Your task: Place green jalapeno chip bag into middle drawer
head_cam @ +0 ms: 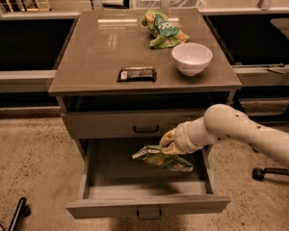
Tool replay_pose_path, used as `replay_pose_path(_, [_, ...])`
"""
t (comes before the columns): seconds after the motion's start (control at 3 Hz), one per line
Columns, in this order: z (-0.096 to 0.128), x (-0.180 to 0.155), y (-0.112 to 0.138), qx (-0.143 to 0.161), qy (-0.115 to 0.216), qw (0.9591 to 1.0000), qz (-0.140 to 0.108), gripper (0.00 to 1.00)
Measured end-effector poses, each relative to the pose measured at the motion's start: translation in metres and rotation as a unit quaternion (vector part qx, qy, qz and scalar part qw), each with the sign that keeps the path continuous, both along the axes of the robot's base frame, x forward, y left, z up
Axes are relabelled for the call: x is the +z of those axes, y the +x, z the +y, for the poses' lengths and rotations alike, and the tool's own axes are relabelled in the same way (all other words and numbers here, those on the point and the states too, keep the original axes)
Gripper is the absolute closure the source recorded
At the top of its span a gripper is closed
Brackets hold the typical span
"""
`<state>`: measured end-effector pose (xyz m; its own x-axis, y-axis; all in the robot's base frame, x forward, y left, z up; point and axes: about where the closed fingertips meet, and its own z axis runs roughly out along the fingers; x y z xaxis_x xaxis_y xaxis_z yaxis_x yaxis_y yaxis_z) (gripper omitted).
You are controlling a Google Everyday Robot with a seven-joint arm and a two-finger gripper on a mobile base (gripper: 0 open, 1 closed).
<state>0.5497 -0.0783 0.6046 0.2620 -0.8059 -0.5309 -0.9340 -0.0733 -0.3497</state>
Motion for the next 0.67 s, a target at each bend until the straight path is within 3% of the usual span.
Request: replay_pose_path(0.67, [-0.0003, -0.0015, -0.0006, 0.002, 0.000, 1.0000, 0.000, 0.35])
